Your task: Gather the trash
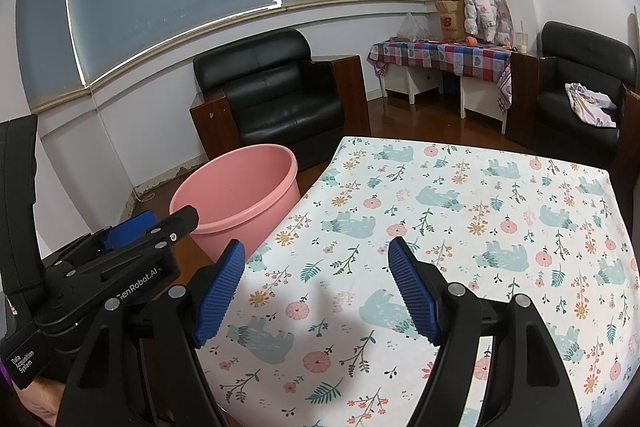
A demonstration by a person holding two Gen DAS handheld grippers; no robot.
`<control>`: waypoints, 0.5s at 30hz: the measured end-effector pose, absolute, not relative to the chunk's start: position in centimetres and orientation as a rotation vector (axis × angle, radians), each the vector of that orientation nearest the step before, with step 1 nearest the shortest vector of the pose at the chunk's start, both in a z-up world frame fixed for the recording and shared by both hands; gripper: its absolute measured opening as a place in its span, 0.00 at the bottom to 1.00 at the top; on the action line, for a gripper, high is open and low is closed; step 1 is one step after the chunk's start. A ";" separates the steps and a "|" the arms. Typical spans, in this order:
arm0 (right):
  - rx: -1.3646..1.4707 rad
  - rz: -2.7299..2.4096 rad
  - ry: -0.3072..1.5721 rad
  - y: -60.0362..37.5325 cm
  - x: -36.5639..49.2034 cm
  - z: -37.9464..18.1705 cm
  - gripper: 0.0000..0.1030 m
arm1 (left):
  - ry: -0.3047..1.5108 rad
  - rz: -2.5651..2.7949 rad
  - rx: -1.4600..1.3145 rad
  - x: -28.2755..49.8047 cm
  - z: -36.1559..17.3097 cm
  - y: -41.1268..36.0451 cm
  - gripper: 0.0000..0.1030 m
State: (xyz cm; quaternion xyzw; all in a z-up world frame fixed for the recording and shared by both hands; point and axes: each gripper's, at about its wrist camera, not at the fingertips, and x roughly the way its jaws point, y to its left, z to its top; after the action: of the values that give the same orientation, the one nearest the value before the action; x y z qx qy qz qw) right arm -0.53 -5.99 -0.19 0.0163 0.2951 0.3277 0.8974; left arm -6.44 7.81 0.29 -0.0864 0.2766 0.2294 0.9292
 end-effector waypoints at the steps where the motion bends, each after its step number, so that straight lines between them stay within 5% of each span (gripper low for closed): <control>1: 0.035 0.679 0.611 -6.0 -0.5 -0.3 0.71 | 0.569 0.471 -0.181 -6.4 0.2 7.9 0.52; 15: 0.039 0.674 0.617 -6.4 -0.1 -0.6 0.71 | 0.589 0.475 -0.157 -5.6 -0.2 7.4 0.52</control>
State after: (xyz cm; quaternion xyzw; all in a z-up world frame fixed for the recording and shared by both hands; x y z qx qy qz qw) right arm -0.07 -6.44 -0.64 0.0189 0.2977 0.3254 0.8973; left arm -5.58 7.36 -0.19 -0.0766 0.2874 0.2318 0.9262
